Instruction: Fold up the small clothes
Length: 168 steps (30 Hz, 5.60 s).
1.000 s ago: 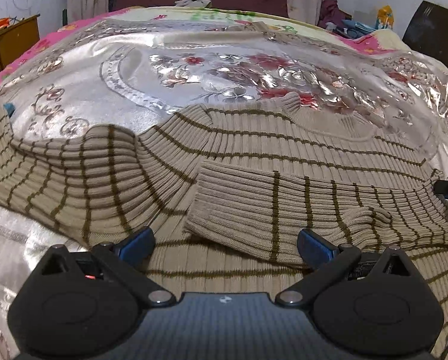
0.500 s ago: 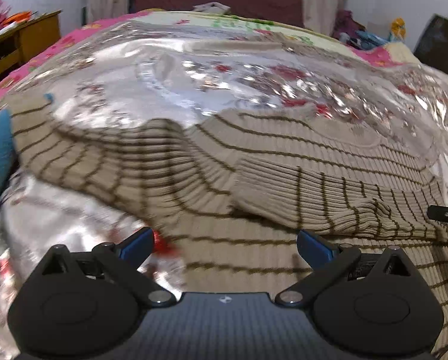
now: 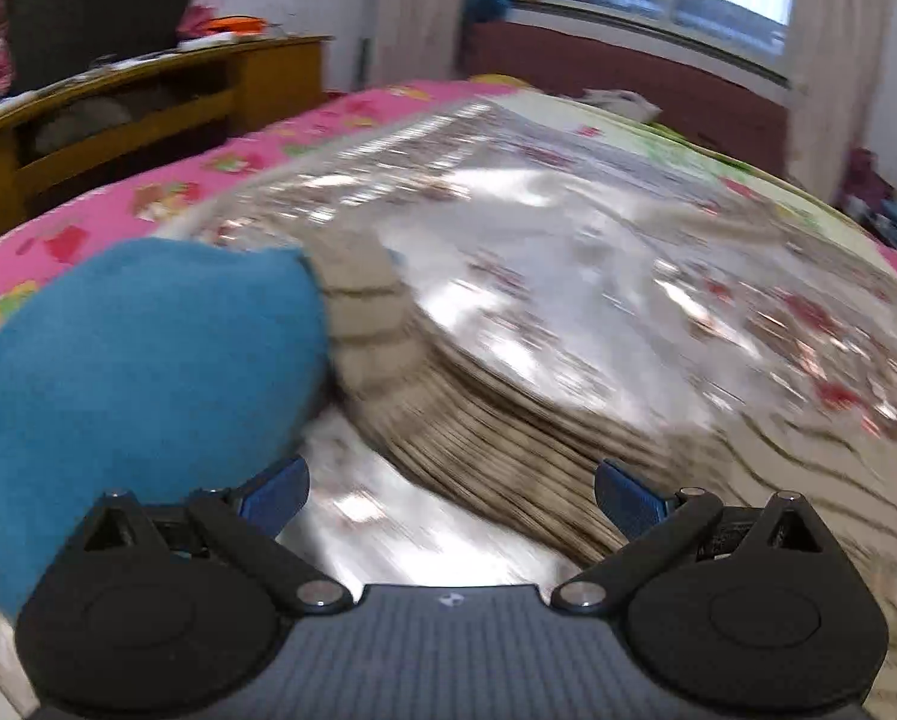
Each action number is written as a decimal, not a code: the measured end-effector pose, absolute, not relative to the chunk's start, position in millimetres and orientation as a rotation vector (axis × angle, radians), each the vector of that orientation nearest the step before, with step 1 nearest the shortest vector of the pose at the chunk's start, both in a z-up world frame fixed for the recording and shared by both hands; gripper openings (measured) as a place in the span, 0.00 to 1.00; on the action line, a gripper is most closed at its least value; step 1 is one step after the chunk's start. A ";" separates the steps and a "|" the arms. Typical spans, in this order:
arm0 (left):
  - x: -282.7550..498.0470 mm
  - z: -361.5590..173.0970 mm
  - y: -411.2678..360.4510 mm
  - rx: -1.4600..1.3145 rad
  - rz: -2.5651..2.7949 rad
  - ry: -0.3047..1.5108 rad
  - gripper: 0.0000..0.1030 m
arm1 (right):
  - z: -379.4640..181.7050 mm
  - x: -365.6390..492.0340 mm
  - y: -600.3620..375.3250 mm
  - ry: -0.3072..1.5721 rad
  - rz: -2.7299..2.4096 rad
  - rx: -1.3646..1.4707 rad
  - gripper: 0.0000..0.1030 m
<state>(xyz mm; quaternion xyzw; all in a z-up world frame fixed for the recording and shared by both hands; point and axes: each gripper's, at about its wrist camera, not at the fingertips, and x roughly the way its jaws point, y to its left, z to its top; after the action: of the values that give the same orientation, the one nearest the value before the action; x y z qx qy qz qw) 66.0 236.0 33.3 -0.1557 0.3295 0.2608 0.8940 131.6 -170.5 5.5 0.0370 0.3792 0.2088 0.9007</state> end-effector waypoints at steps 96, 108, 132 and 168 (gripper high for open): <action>70.4 -2.1 71.7 -0.417 -0.169 0.758 0.41 | -24.2 147.7 -230.6 0.981 0.282 0.716 0.47; 69.6 -0.6 72.3 -0.421 -0.165 0.752 0.42 | -10.9 157.9 -229.2 0.936 0.313 0.740 0.09; 110.0 -14.0 87.3 -0.330 -0.039 0.747 0.58 | -24.3 198.0 -282.0 0.902 0.141 0.724 0.10; 93.8 -6.8 97.0 -0.348 0.017 0.739 0.59 | -10.1 199.5 -275.5 0.890 0.152 0.548 0.16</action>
<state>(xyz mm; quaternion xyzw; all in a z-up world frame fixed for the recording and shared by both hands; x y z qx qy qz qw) 93.8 97.0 -6.8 -0.1692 0.3593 0.0085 0.9177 199.5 -275.5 -10.1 0.2614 0.4244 0.0726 0.8639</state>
